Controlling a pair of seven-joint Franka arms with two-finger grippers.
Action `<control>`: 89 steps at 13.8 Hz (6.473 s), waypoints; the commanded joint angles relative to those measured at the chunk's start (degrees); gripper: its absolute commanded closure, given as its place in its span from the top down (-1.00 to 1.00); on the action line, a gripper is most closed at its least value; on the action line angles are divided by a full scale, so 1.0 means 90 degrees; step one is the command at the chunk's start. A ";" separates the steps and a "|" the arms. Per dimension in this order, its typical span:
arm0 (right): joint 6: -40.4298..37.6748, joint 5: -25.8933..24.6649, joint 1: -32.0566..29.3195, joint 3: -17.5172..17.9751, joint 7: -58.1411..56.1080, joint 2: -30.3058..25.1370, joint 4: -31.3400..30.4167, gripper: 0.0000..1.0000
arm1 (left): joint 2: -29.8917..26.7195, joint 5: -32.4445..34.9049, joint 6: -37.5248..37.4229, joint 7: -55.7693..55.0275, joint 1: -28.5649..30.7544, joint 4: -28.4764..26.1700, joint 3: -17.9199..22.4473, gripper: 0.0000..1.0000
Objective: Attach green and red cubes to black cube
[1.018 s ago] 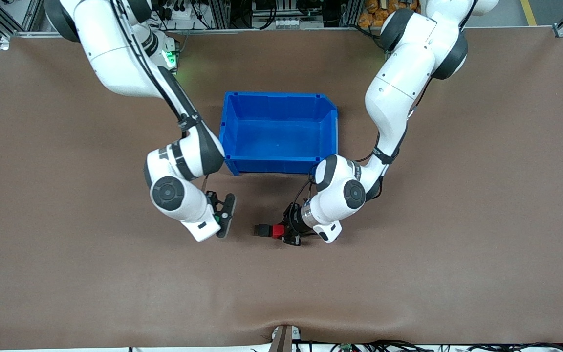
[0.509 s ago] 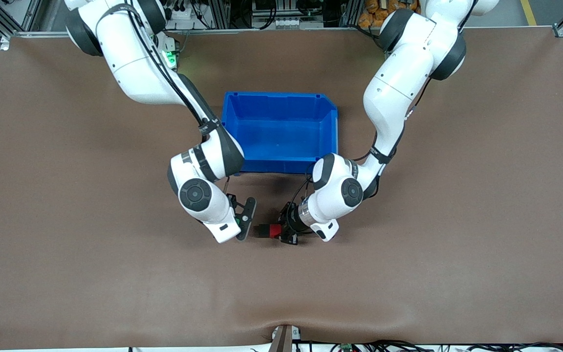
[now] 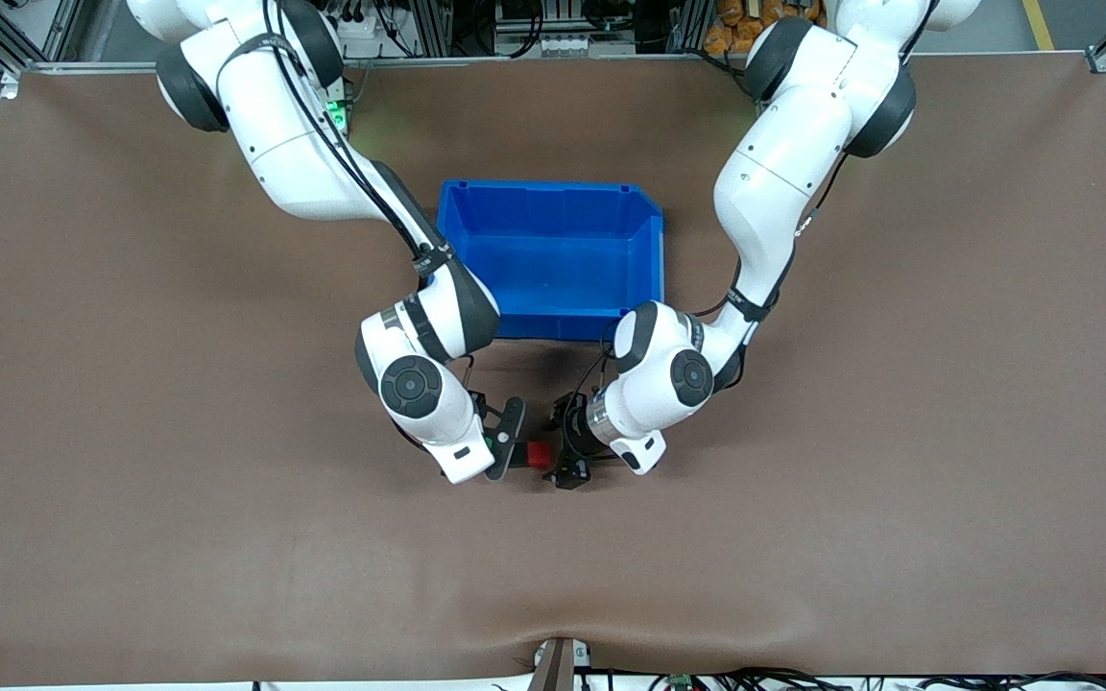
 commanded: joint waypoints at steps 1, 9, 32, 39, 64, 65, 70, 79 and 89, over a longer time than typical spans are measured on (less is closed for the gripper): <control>0.0203 -0.0024 0.0083 -0.0066 0.0085 0.0300 0.0348 -1.00 | -0.0088 -0.0060 -0.0587 0.0238 0.0137 0.0166 0.0088 1.00; 0.0233 -0.0375 0.0240 -0.0105 0.0007 0.0486 0.0514 1.00 | -0.0547 0.1453 -0.1409 0.0961 0.0860 0.0137 0.0157 1.00; -0.3566 -0.0415 -0.3002 -0.0124 0.4320 -0.5935 -0.2792 1.00 | -0.2529 0.3796 -0.3588 0.8261 0.3301 0.0068 0.0167 1.00; -0.3976 -0.0415 -0.3266 -0.0105 0.5896 -0.6545 -0.3324 1.00 | -0.3359 0.3954 -0.4590 1.0913 0.3683 0.0059 0.0137 1.00; -0.4415 -0.0454 -0.3374 -0.0095 0.5739 -0.6496 -0.3128 1.00 | -0.7208 0.3182 -0.6439 1.1644 0.4386 -0.2520 0.0118 1.00; -0.4415 -0.0454 -0.3355 -0.0095 0.5739 -0.6496 -0.3128 1.00 | -0.7198 0.3182 -0.6439 1.1645 0.4386 -0.2519 0.0137 1.00; -0.4425 -0.0454 -0.3364 -0.0095 0.5739 -0.6487 -0.3128 1.00 | -0.7208 0.3192 -0.6459 1.1655 0.4376 -0.2500 0.0127 1.00; -0.4464 -0.0454 -0.3335 -0.0095 0.5749 -0.6477 -0.3128 1.00 | -0.7530 0.3182 -0.7103 1.1665 0.4366 -0.2588 0.0069 1.00; -0.4454 -0.0454 -0.3335 -0.0095 0.5739 -0.6467 -0.3128 1.00 | -0.7374 0.3250 -0.7181 1.1596 0.2931 -0.2412 0.1465 1.00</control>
